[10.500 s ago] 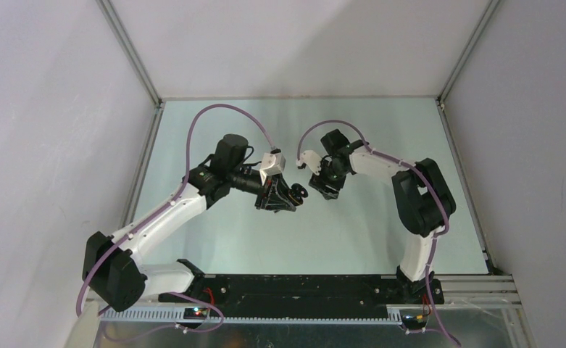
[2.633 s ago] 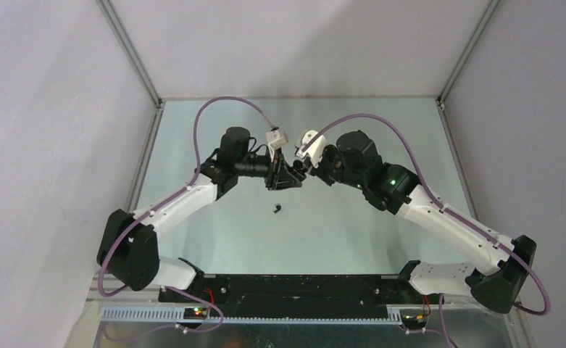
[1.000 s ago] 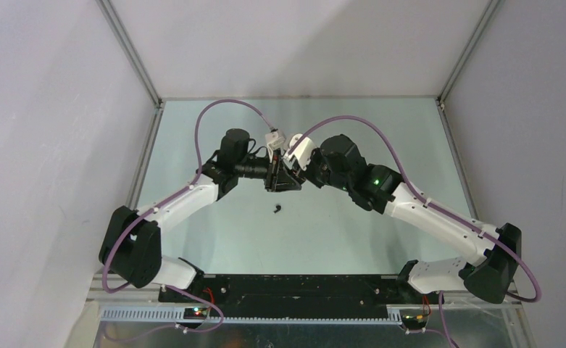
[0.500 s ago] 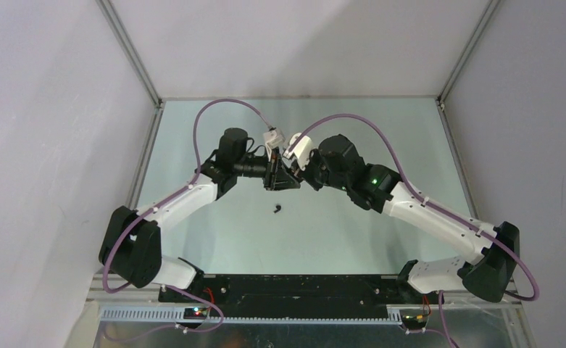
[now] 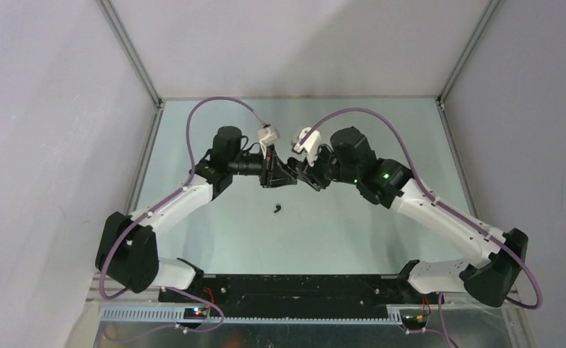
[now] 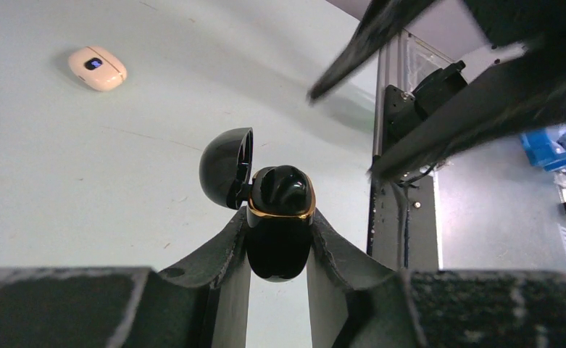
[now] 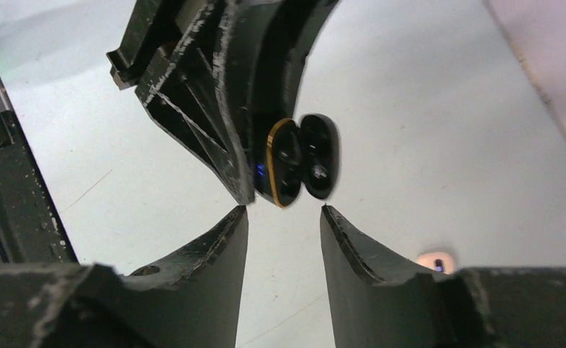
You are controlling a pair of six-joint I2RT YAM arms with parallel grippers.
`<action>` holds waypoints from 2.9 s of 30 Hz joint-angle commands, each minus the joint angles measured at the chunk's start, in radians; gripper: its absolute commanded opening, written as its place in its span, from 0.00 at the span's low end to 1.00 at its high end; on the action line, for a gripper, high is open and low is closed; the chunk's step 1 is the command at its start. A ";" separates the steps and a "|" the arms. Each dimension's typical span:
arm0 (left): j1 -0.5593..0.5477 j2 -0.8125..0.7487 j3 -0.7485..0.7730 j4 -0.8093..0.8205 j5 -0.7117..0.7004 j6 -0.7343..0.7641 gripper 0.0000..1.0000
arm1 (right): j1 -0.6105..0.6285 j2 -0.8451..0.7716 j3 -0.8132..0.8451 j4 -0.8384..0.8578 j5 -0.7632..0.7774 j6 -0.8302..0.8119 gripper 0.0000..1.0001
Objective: Insert the wireless bluetooth earbuds into the charging case
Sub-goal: Insert the right earbud into the right side groove of the charging case, then pick up the left earbud from the center of the board.
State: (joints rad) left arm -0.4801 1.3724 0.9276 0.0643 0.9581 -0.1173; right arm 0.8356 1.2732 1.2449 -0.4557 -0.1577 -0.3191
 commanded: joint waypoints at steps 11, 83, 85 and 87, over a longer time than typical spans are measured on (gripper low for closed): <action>0.189 -0.182 0.087 -0.270 0.015 0.290 0.00 | -0.248 0.036 0.138 -0.058 -0.281 -0.187 0.99; 0.316 -0.431 -0.107 -0.364 0.096 0.462 0.00 | -0.158 1.097 0.541 -0.277 -0.490 0.545 0.31; 0.316 -0.433 -0.107 -0.366 0.096 0.463 0.00 | -0.152 1.084 0.544 -0.282 -0.477 0.522 0.37; 0.315 -0.435 -0.107 -0.368 0.097 0.465 0.00 | -0.144 1.068 0.556 -0.298 -0.446 0.479 0.42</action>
State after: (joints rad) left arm -0.1722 0.9588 0.8242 -0.3233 1.0279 0.3557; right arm 0.6746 2.3440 1.7763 -0.7238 -0.7521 0.2569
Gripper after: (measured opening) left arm 0.326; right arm 0.387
